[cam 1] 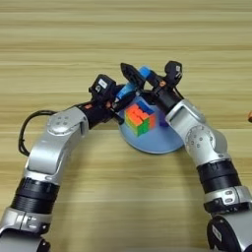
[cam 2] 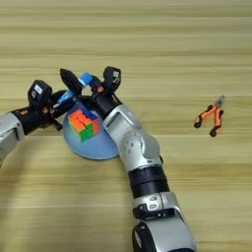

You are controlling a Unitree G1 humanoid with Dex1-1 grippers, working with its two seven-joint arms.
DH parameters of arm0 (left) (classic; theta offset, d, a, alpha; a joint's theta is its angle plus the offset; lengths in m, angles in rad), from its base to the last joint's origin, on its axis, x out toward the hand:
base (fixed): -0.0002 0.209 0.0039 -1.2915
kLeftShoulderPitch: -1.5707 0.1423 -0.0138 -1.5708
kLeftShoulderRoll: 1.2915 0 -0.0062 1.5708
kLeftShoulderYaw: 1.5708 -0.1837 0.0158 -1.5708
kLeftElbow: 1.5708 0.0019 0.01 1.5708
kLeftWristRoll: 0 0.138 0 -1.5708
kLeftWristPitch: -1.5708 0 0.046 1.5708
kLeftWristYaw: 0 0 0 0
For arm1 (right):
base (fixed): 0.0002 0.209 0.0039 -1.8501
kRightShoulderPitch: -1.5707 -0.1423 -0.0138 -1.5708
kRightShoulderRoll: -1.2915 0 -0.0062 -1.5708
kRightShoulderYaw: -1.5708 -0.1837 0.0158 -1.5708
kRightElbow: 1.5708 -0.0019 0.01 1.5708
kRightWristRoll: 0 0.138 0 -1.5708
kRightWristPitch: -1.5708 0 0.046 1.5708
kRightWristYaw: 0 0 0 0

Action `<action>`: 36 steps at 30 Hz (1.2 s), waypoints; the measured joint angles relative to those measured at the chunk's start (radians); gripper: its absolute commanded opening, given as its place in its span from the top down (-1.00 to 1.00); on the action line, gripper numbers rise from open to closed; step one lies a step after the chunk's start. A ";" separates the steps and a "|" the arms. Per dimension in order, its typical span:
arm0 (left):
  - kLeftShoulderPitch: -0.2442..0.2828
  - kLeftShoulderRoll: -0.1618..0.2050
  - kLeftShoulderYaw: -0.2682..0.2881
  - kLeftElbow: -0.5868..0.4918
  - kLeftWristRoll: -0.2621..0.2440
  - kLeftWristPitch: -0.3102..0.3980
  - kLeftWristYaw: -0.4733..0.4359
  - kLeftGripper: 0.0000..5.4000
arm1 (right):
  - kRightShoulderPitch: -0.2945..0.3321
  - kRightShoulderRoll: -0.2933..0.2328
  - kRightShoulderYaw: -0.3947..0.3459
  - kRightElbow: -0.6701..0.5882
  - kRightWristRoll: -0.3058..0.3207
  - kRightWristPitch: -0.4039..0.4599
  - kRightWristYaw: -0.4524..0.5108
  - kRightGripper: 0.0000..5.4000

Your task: Move the objects on the table

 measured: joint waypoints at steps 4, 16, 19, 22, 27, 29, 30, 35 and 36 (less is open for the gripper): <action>0.000 0.001 0.001 0.000 0.000 0.000 -0.001 0.51 | 0.000 0.000 -0.002 0.000 0.004 0.009 -0.004 -0.60; -0.002 -0.003 0.001 -0.024 -0.001 0.001 0.007 0.51 | -0.001 0.000 0.002 0.010 0.016 0.015 -0.002 -0.09; -0.003 -0.004 0.000 -0.032 -0.001 0.002 0.008 0.51 | -0.001 0.000 0.004 0.015 0.019 0.015 0.001 -0.01; -0.003 -0.007 -0.003 -0.038 -0.001 0.003 0.007 0.51 | -0.002 0.000 0.006 0.020 0.019 0.015 0.002 0.11; -0.003 -0.008 -0.009 -0.038 -0.001 0.005 0.009 0.51 | -0.003 0.000 0.010 0.021 0.025 0.015 0.017 0.27; -0.003 -0.008 -0.010 -0.038 -0.001 0.010 0.009 0.51 | -0.003 0.000 0.013 0.021 0.026 0.015 0.021 0.34; -0.003 -0.008 -0.010 -0.038 -0.001 0.010 0.009 0.51 | -0.003 0.000 0.015 0.021 0.029 0.015 0.022 0.36; -0.003 -0.006 -0.011 -0.038 -0.001 0.013 0.010 0.51 | -0.004 0.000 0.019 0.021 0.041 0.015 0.024 0.45; -0.003 -0.006 -0.011 -0.038 -0.001 0.013 0.010 0.51 | -0.004 0.000 0.020 0.021 0.041 0.015 0.024 0.46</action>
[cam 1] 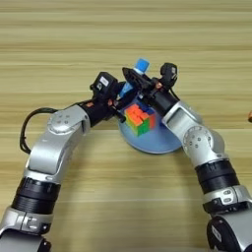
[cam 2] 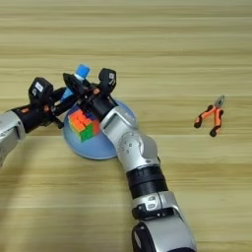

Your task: Move the objects on the table

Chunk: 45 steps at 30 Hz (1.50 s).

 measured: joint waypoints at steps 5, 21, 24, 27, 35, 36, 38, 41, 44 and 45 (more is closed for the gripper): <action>0.000 0.000 -0.001 0.000 0.000 0.000 0.002 0.51 | 0.000 0.000 0.001 0.000 0.002 0.000 0.000 0.47; 0.000 0.000 -0.002 0.000 0.000 0.000 0.004 0.51 | -0.001 0.000 0.001 0.000 0.005 0.000 -0.003 0.47; 0.000 0.000 -0.002 0.000 0.000 0.000 0.004 0.36 | -0.001 0.000 0.001 0.000 0.005 0.000 -0.003 0.47; 0.000 0.002 -0.010 0.000 0.001 0.000 0.003 0.25 | -0.001 0.000 -0.004 0.000 0.003 -0.001 -0.013 0.48; 0.000 0.002 -0.012 0.000 0.000 0.000 0.000 -0.15 | -0.015 -0.004 -0.009 -0.040 -0.016 -0.023 -0.044 0.48; 0.000 0.003 -0.012 0.000 0.001 0.000 0.000 -0.19 | -0.016 -0.004 -0.009 -0.041 -0.021 -0.024 -0.051 0.48; 0.000 0.003 -0.012 0.000 0.001 0.000 0.000 -0.27 | -0.016 -0.004 -0.009 -0.050 -0.024 -0.025 -0.054 0.48; 0.000 0.003 -0.011 0.000 0.001 0.000 0.001 -0.40 | -0.017 -0.005 -0.018 -0.091 -0.041 -0.032 -0.077 0.48; 0.000 0.002 -0.011 0.003 0.001 -0.001 0.004 -0.57 | -0.018 -0.007 -0.030 -0.157 -0.057 -0.042 -0.099 0.48; 0.000 0.002 -0.011 0.004 0.001 -0.001 0.004 -0.60 | -0.019 -0.007 -0.033 -0.165 -0.061 -0.043 -0.104 0.48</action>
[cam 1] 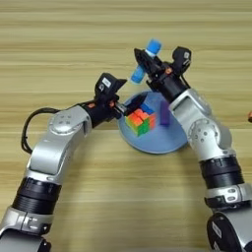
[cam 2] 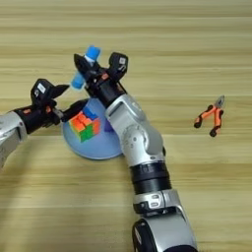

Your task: Move the objects on the table

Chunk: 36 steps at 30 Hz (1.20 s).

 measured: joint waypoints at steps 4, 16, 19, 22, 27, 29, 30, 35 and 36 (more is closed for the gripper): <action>0.000 -0.001 0.001 0.005 0.000 0.000 0.003 -0.77 | 0.004 -0.013 -0.011 -0.067 -0.017 0.006 -0.033 0.48; -0.002 -0.022 0.005 0.005 0.001 -0.003 0.043 -1.00 | 0.156 -0.150 -0.079 -0.361 -0.027 0.147 -0.124 0.48; -0.003 -0.032 0.021 0.006 0.002 -0.022 0.073 -1.00 | 0.204 -0.194 -0.099 -0.410 -0.033 0.154 -0.128 0.48; -0.011 -0.040 0.048 0.027 0.007 -0.053 0.122 -1.00 | 0.255 -0.226 -0.103 -0.452 -0.063 0.154 -0.144 0.48; -0.035 -0.068 0.086 0.052 0.030 -0.138 0.201 -1.00 | 0.297 -0.264 -0.125 -0.514 -0.072 0.170 -0.154 0.48; -0.045 -0.073 0.104 0.063 0.036 -0.163 0.225 -1.00 | 0.316 -0.279 -0.141 -0.536 -0.071 0.188 -0.167 0.48; -0.046 -0.076 0.111 0.068 0.040 -0.178 0.237 -1.00 | 0.323 -0.286 -0.148 -0.539 -0.071 0.197 -0.170 0.48; -0.060 -0.086 0.139 0.105 0.042 -0.219 0.273 -1.00 | 0.353 -0.304 -0.173 -0.540 -0.070 0.234 -0.188 0.48; -0.065 -0.087 0.144 0.114 0.042 -0.224 0.281 -1.00 | 0.355 -0.306 -0.177 -0.540 -0.070 0.246 -0.191 0.48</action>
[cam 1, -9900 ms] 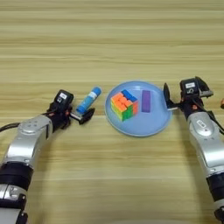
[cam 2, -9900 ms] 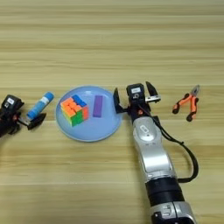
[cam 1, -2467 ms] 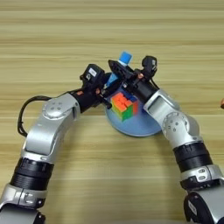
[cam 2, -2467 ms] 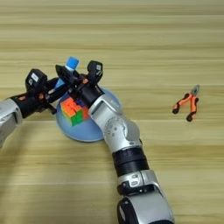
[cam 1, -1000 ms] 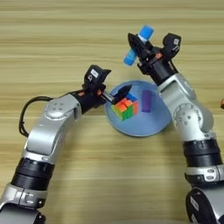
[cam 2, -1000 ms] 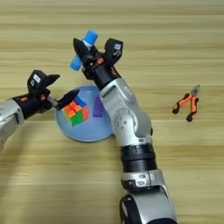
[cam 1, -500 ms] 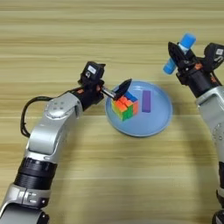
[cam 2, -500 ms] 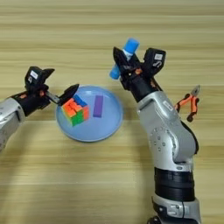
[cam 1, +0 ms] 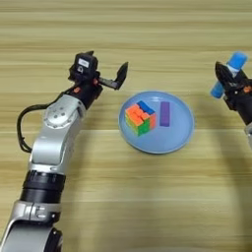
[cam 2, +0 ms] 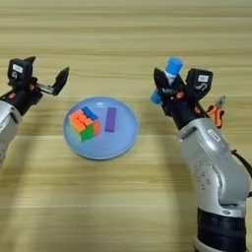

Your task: Move the objects on the table

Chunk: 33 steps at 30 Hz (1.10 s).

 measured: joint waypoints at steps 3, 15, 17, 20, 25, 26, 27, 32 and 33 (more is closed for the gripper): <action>-0.005 -0.007 0.003 0.012 0.000 -0.005 0.005 -1.00 | 0.009 -0.013 -0.008 -0.001 0.000 0.032 -0.011 0.48; -0.005 -0.023 -0.005 0.016 0.001 -0.007 0.016 -1.00 | 0.100 -0.052 -0.035 0.001 0.039 0.207 -0.010 0.48; -0.005 -0.024 -0.005 0.016 0.001 -0.007 0.018 -1.00 | 0.108 -0.060 -0.038 0.007 0.044 0.222 0.003 0.48; -0.005 -0.024 -0.005 0.015 0.001 -0.007 0.021 -1.00 | 0.130 -0.073 -0.039 0.027 0.044 0.237 0.013 0.48; -0.005 -0.025 -0.006 0.015 0.001 -0.007 0.023 -1.00 | 0.130 -0.076 -0.025 0.074 0.028 0.241 0.028 0.48; -0.005 -0.025 -0.005 0.015 0.001 -0.007 0.023 -1.00 | 0.127 -0.076 -0.022 0.090 0.018 0.239 0.028 0.48; -0.005 -0.025 -0.005 0.015 0.001 -0.007 0.023 -1.00 | 0.126 -0.076 -0.019 0.103 0.011 0.233 0.029 0.48; -0.005 -0.025 -0.004 0.015 0.001 -0.007 0.024 -1.00 | 0.107 -0.075 0.004 0.168 -0.031 0.206 0.036 0.48; -0.005 -0.025 -0.004 0.015 0.001 -0.007 0.024 -1.00 | 0.104 -0.075 0.008 0.174 -0.037 0.202 0.037 0.48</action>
